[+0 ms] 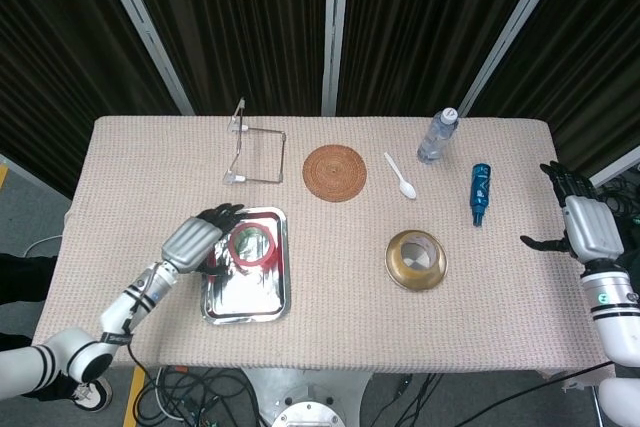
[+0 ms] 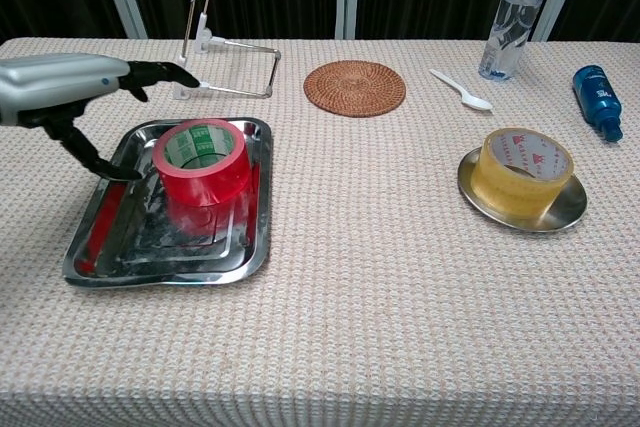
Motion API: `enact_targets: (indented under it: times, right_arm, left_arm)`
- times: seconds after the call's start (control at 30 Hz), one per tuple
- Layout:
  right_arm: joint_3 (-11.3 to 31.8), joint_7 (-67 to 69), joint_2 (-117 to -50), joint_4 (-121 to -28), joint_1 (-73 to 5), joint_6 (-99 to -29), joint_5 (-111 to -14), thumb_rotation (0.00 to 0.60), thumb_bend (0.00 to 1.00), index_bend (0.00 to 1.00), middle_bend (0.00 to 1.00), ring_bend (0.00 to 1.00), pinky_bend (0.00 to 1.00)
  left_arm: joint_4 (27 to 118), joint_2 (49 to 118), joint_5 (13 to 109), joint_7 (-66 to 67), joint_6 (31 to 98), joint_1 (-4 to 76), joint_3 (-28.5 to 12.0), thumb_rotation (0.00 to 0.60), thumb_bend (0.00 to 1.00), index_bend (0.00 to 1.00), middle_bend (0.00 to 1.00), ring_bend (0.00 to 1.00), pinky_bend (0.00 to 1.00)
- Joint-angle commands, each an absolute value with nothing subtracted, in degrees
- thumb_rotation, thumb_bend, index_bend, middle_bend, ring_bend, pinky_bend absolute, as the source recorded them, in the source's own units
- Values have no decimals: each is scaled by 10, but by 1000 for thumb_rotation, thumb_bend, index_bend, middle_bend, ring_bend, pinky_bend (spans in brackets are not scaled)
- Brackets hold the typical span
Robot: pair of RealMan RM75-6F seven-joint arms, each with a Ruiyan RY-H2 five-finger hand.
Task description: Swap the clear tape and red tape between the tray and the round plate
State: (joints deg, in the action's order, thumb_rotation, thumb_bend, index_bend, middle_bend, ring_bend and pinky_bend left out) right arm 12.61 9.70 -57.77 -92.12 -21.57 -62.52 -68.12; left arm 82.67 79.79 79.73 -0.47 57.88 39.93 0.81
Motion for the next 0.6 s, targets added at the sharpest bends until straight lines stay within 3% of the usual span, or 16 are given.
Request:
enact_targets:
  times: [0.03,0.23,0.4,0.6]
  right_arm:
    - [114,97,-582,-931,-202,-648,-705,600,19,0,5,0,0]
    - [64,77,-630,-917,-142,-750,-783,600,44,0,0,0,0]
    - [36,61,-718,-820,-90,-848,-829,600,55,0,0,0,0]
    - [18,56,-748,-786,-41,-902,-836,600,57,0,0,0,0]
  left_arm:
    - [863,768,773,16,627,353,15,600,157,59,0,0,184]
    - [896,754,743,63,780,232,32,600,154,61,14,0,183]
    - [871,756,761,54,852,168,46,600,153,65,26,0,183]
    - [837,769,789,37,898,123,49,600,154,73,41,0,182]
